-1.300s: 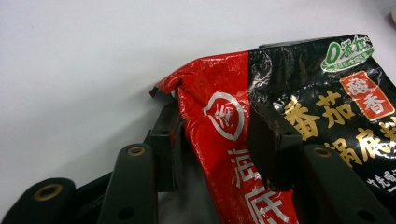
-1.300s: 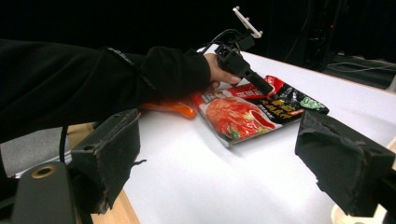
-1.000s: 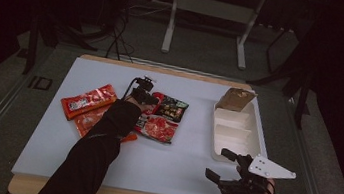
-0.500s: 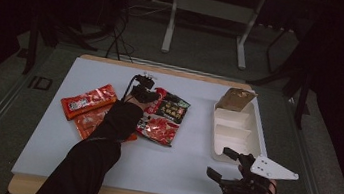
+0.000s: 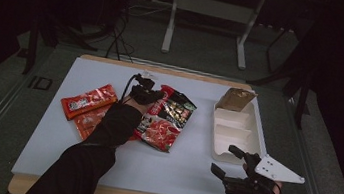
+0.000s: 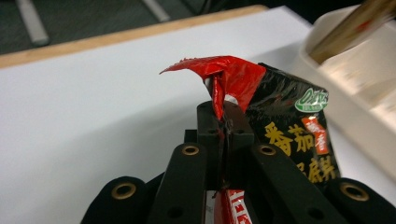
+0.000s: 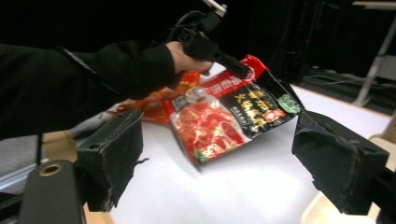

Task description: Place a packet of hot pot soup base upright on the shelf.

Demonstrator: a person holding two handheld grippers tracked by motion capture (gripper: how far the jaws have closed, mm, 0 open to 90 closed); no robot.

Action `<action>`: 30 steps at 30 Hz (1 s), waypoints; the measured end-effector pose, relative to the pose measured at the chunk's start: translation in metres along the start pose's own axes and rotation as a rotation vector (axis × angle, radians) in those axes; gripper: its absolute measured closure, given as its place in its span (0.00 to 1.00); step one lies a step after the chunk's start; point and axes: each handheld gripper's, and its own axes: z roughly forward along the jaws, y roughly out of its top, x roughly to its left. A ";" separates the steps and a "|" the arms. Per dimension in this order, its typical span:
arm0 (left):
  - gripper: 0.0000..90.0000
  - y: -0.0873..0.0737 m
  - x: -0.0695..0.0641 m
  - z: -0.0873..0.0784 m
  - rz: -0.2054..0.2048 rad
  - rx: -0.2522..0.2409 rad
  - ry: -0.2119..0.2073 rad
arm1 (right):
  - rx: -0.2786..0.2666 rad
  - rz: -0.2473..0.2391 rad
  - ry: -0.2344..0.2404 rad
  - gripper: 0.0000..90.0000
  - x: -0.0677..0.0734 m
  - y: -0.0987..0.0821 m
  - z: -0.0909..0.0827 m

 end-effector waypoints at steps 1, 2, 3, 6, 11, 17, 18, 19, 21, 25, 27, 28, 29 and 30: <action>0.98 0.000 -0.002 -0.003 -0.002 -0.008 -0.009 | 0.004 -0.008 -0.005 0.17 0.000 0.001 0.000; 0.98 0.000 -0.004 -0.006 -0.005 -0.022 -0.019 | -0.003 -0.018 -0.016 0.16 0.001 0.001 -0.001; 0.98 0.001 -0.006 -0.008 0.002 -0.027 -0.020 | -0.006 -0.027 -0.024 0.16 0.001 0.001 -0.001; 0.98 0.001 -0.011 -0.017 -0.009 -0.062 -0.050 | -0.005 -0.043 -0.034 0.15 0.001 0.002 -0.001; 0.98 -0.002 -0.018 -0.031 -0.007 -0.111 -0.103 | 0.013 -0.027 -0.050 0.15 0.002 0.003 0.000; 0.98 -0.005 -0.029 -0.045 0.000 -0.147 -0.161 | -0.025 0.060 -0.098 0.11 -0.004 0.008 -0.005; 0.98 -0.005 -0.031 -0.048 0.004 -0.157 -0.168 | -0.025 0.068 -0.093 0.11 -0.005 0.008 -0.006; 0.98 -0.005 -0.033 -0.050 0.012 -0.162 -0.178 | -0.019 0.064 -0.092 0.11 -0.006 0.009 -0.006; 0.98 -0.005 -0.038 -0.054 0.019 -0.185 -0.196 | -0.007 0.053 -0.100 0.12 -0.005 0.011 -0.005; 0.98 -0.008 -0.044 -0.063 0.008 -0.230 -0.242 | 0.003 0.054 -0.105 0.15 -0.005 0.014 -0.001; 0.98 -0.010 -0.046 -0.066 -0.012 -0.253 -0.269 | 0.004 0.060 -0.115 0.16 -0.005 0.016 0.002; 0.98 -0.012 -0.046 -0.068 -0.019 -0.263 -0.280 | 0.000 0.065 -0.109 0.17 -0.006 0.017 0.004; 0.98 -0.013 -0.047 -0.070 -0.028 -0.279 -0.302 | 0.001 0.072 -0.104 0.17 -0.007 0.019 0.005; 0.98 -0.014 -0.047 -0.071 -0.040 -0.292 -0.321 | 0.001 0.073 -0.105 0.18 -0.008 0.020 0.007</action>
